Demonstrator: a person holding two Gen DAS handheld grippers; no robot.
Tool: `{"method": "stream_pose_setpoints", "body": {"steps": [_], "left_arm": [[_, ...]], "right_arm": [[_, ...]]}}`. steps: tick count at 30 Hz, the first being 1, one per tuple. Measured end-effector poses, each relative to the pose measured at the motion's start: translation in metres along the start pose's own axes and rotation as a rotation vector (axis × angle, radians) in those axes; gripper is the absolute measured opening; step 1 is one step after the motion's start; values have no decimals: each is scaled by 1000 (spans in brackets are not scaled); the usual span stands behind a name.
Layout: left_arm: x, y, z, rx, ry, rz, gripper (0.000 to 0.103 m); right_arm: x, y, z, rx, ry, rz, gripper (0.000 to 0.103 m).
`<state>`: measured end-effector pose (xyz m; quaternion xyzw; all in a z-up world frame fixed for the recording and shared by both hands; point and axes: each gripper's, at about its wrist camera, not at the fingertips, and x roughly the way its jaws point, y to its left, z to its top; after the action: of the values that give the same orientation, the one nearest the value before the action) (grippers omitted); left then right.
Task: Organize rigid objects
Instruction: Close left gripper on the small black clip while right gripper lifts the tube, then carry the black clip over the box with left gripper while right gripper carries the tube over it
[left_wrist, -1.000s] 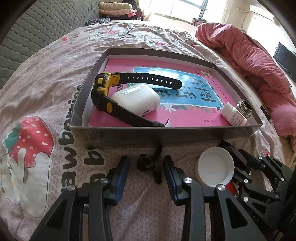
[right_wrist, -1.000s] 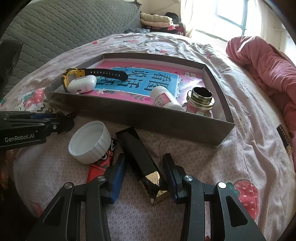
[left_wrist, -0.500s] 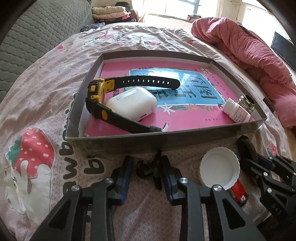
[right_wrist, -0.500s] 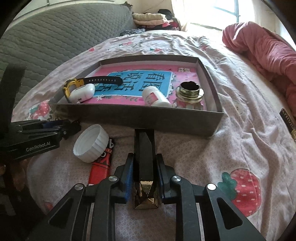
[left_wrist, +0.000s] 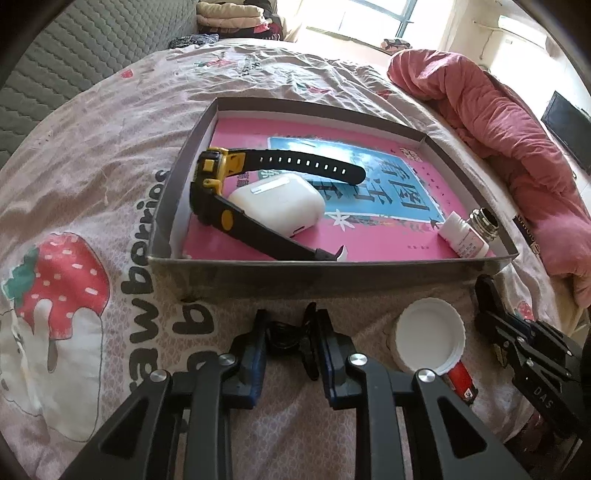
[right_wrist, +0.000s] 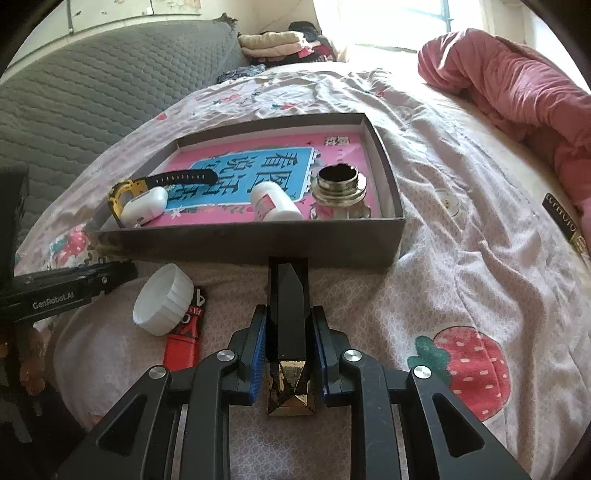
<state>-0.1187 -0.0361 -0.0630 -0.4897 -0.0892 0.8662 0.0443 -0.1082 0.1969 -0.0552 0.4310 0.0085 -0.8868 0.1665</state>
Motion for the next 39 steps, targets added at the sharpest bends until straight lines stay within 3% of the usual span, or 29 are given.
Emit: {"method": "stream_pose_setpoints", "body": {"steps": [26, 39], "left_arm": [[-40, -33, -9, 80, -62, 26, 25], [-55, -44, -11, 96, -90, 33, 25]], "right_arm": [[-18, 13, -7, -18, -23, 46, 23], [-39, 16, -3, -34, -77, 42, 23]]}}
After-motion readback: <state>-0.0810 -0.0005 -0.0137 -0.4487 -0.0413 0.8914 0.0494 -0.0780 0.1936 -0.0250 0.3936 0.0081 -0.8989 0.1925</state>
